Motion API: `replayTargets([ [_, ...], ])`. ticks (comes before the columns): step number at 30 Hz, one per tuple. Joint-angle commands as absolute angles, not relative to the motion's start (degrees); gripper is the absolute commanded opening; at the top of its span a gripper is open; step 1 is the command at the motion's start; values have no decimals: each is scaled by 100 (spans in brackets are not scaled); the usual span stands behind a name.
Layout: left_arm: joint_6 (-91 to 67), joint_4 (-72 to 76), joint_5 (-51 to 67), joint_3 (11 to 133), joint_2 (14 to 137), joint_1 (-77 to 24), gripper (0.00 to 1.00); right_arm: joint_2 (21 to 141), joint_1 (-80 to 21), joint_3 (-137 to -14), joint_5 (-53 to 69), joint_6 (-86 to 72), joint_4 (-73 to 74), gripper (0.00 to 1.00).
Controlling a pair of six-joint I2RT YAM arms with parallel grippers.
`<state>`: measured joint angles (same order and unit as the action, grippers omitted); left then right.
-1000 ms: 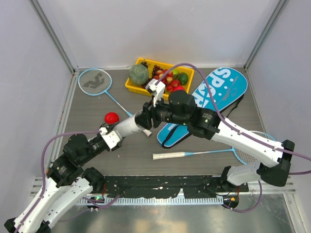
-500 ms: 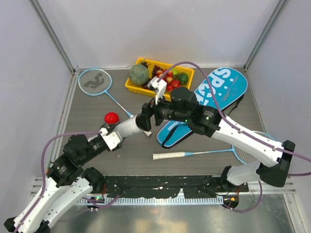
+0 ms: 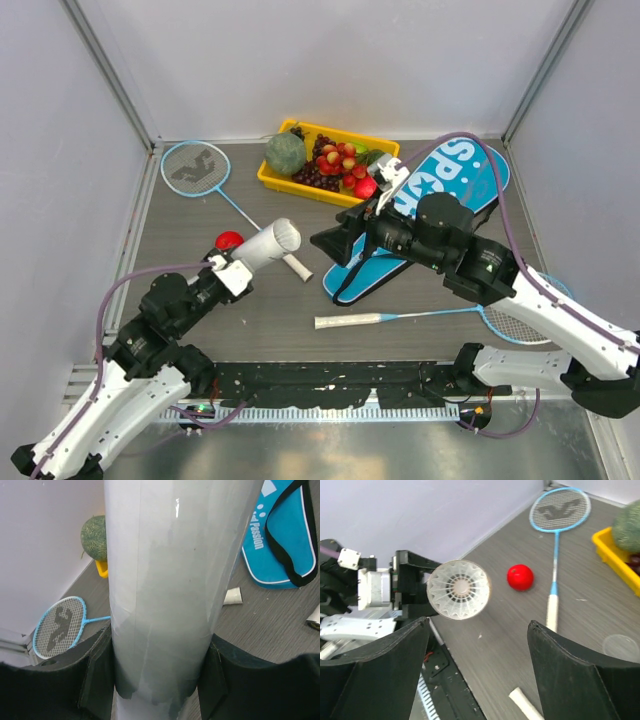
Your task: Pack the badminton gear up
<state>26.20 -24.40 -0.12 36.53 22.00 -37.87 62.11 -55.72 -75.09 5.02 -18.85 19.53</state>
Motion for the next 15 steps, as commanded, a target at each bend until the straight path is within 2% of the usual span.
replayTargets([
  [1,2620,-1680,-334,3455,2048,-3788,40,5977,-5502,-7023,-955,-1653,1443,82],
  [5,2680,-1118,-806,3121,1767,-3779,40,6318,-5274,-6864,-1431,-1407,1502,75],
  [10,2558,-748,-1493,2936,1346,-3779,39,7117,-4957,-6768,-1564,-1301,1494,60],
  [15,2637,-598,-1705,2725,871,-3779,39,7997,-4729,-6750,-1582,-1275,1284,50],
])
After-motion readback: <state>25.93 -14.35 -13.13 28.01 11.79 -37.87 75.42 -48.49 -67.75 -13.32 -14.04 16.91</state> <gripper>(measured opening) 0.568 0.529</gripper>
